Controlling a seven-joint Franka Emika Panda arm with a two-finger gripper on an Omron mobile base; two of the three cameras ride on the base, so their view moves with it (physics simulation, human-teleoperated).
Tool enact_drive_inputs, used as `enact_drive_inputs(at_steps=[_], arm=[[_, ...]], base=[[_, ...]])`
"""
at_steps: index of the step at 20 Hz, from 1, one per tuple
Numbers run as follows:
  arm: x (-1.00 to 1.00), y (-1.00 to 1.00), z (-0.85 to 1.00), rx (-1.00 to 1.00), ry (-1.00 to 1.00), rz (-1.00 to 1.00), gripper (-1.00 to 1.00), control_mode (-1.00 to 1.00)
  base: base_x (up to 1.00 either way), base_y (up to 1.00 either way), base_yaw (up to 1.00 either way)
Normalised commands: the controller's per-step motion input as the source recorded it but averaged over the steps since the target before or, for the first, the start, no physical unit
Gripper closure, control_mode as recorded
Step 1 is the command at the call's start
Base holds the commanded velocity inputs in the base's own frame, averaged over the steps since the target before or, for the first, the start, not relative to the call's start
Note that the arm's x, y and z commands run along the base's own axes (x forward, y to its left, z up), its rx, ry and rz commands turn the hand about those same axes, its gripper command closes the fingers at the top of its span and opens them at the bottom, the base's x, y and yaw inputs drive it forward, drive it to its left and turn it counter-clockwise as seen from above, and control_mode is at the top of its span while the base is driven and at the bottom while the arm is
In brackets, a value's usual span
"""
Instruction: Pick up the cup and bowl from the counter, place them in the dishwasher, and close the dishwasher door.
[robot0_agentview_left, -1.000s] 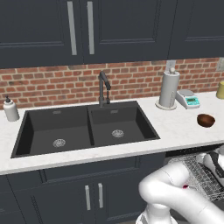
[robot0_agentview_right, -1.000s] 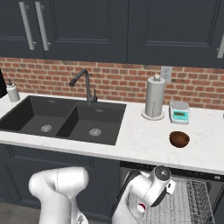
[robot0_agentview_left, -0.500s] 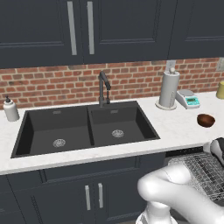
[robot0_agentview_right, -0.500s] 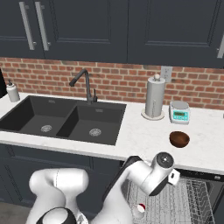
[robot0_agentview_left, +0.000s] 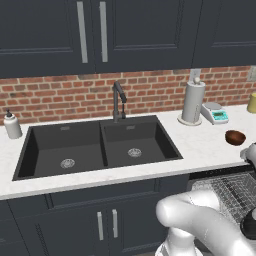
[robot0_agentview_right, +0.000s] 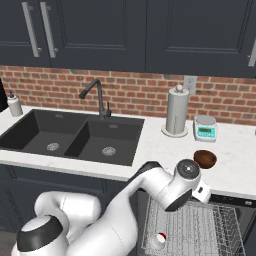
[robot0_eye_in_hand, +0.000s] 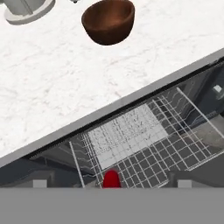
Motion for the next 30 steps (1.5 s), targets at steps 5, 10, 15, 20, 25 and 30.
enact_drive_inputs(at_steps=[5,10,15,20,25,30], arm=[[0.17,-0.15,0.72,0.04,0.0,-0.25,-1.0,-1.0],[0.64,-0.04,0.35,0.0,0.01,-0.27,-1.0,-1.0],[0.57,-0.16,0.02,0.08,0.0,-0.21,-1.0,-1.0],[0.2,-0.06,0.0,0.06,0.02,-0.03,-1.0,-1.0],[0.24,-0.02,0.0,0.01,0.08,0.0,-1.0,-1.0],[0.35,-0.14,0.0,0.05,0.03,-0.06,-1.0,-1.0]], base=[[0.0,0.0,0.0],[0.0,0.0,0.0],[0.0,0.0,0.0],[0.0,0.0,0.0],[0.0,0.0,0.0],[0.0,0.0,0.0]])
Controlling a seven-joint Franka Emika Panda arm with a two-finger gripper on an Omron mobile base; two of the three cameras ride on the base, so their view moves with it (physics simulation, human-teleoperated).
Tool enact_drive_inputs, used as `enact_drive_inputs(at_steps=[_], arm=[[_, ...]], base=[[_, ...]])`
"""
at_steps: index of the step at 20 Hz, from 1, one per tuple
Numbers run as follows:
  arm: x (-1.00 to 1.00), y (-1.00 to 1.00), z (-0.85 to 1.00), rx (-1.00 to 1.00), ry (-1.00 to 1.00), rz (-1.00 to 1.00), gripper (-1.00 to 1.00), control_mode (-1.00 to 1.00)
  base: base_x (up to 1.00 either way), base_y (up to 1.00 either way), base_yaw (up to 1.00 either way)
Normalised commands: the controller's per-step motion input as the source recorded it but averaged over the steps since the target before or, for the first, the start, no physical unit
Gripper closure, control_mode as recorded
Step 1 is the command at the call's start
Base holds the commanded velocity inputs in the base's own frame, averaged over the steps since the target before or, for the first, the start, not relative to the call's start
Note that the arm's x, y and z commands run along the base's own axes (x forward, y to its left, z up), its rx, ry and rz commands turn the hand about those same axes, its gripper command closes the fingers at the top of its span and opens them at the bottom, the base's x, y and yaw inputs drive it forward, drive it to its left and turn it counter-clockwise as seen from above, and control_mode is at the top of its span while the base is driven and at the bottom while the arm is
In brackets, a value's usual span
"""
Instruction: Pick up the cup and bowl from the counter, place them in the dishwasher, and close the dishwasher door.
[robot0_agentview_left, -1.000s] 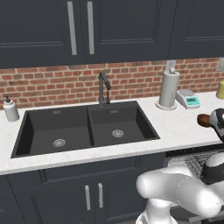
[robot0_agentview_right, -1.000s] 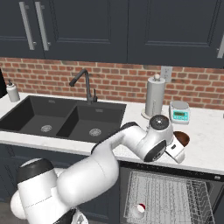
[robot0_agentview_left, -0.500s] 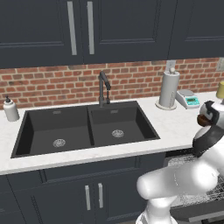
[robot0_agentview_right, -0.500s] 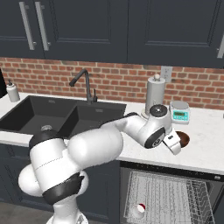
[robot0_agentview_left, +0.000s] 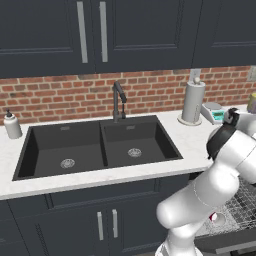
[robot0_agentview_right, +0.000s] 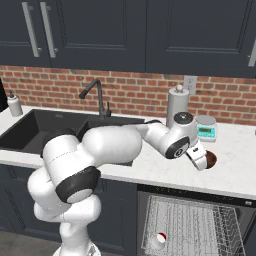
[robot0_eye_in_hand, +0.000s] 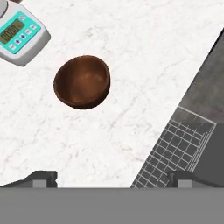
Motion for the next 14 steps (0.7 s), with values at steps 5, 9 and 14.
enact_drive_inputs(at_steps=[5,9,14], arm=[[0.34,-0.16,0.0,0.07,0.01,-0.06,-1.0,-1.0],[0.32,-0.33,0.0,0.09,0.0,-0.08,-1.0,-1.0],[0.21,-0.41,-0.03,0.13,0.0,-0.1,-1.0,-1.0]], base=[[0.0,0.0,0.0],[0.0,0.0,0.0],[0.0,0.0,0.0]])
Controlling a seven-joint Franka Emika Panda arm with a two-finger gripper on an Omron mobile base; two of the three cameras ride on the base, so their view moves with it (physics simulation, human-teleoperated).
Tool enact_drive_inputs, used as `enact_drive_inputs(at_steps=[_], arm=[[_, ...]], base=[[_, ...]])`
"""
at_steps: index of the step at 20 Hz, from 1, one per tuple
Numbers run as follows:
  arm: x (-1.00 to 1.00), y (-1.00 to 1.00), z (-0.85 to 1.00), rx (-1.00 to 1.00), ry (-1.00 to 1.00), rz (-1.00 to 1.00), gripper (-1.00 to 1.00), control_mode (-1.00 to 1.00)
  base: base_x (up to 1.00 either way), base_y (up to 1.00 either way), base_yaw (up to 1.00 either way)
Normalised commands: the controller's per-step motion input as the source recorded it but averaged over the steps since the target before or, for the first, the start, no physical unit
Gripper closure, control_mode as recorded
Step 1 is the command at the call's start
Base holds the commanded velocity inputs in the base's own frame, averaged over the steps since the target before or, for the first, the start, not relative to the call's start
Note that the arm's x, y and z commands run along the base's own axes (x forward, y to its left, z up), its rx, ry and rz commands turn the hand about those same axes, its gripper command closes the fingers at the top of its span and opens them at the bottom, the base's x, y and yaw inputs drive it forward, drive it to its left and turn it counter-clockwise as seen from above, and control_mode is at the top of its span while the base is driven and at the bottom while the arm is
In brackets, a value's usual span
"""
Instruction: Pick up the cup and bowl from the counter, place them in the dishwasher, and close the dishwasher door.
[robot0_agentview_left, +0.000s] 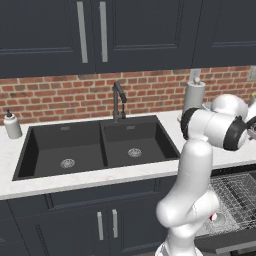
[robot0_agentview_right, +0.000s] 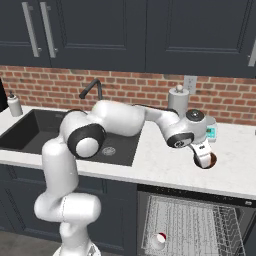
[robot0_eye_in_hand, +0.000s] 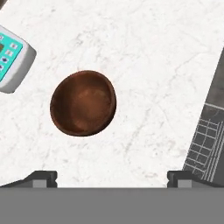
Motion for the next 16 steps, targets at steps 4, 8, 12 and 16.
enact_drive_inputs(at_steps=[4,8,12,16], arm=[[0.07,-0.24,-0.18,0.09,0.01,-0.04,-1.0,-1.0],[0.05,-0.08,-0.21,0.04,0.05,-0.01,-1.0,-1.0],[0.09,0.0,-0.17,0.03,0.04,0.0,-1.0,-1.0],[0.19,0.0,-0.11,0.0,0.05,0.0,-1.0,-1.0]], base=[[0.0,0.0,0.0],[0.0,0.0,0.0],[0.0,0.0,0.0],[0.0,0.0,0.0]])
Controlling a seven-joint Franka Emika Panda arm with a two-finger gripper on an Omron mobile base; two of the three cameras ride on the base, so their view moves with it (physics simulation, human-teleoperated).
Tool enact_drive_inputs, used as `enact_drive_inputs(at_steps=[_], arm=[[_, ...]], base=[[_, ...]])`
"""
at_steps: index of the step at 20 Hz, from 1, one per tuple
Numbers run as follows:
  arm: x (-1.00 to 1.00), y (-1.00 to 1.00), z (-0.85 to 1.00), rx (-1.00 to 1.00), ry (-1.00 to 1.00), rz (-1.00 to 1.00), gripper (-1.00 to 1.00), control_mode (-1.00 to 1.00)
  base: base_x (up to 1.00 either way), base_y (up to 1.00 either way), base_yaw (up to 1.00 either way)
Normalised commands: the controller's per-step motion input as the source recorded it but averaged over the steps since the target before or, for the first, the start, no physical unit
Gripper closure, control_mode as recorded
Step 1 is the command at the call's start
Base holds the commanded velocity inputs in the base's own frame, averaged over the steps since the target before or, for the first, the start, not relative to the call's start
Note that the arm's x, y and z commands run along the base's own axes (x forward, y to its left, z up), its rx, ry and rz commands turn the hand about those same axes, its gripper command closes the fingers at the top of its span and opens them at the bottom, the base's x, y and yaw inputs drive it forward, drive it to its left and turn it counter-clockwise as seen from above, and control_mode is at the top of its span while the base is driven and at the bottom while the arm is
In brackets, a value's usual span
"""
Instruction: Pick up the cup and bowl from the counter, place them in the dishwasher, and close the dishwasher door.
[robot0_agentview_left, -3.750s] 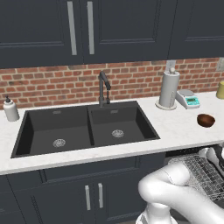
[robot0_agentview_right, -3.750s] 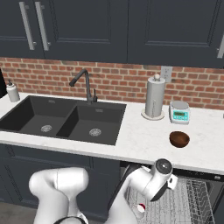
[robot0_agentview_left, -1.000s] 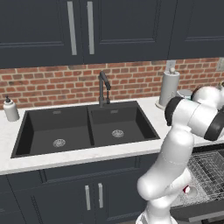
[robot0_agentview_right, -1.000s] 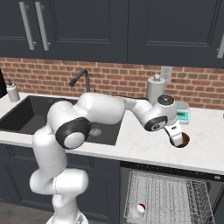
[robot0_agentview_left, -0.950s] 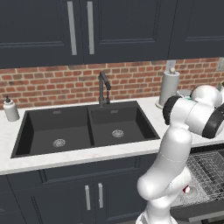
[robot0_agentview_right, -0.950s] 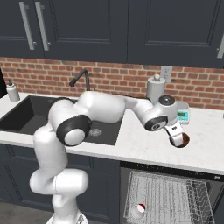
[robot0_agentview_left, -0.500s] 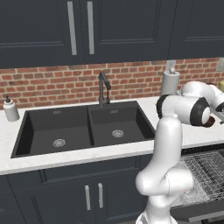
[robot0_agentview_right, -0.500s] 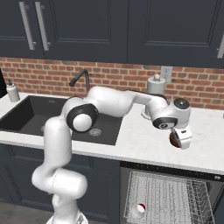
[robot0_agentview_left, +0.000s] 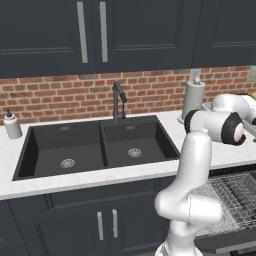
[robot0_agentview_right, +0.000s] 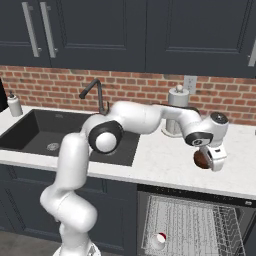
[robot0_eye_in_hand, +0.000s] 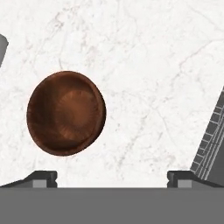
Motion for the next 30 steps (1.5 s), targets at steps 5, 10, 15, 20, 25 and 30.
enact_drive_inputs(at_steps=[5,10,15,20,25,30], arm=[[0.22,0.0,-0.19,0.0,0.07,0.0,-1.0,-1.0],[0.19,0.0,-0.34,0.0,0.05,-0.01,-1.0,-1.0],[0.18,0.0,-0.28,0.0,0.02,-0.01,-1.0,-1.0],[0.2,0.0,-0.24,0.0,0.02,0.0,-1.0,-1.0],[0.15,0.0,-0.22,0.0,0.05,0.0,-1.0,-1.0],[0.03,0.0,-0.17,0.0,0.09,0.0,-1.0,-1.0]], base=[[0.0,0.0,0.0],[0.0,0.0,0.0],[0.0,0.0,0.0],[0.0,0.0,0.0],[0.0,0.0,0.0],[0.0,0.0,0.0]])
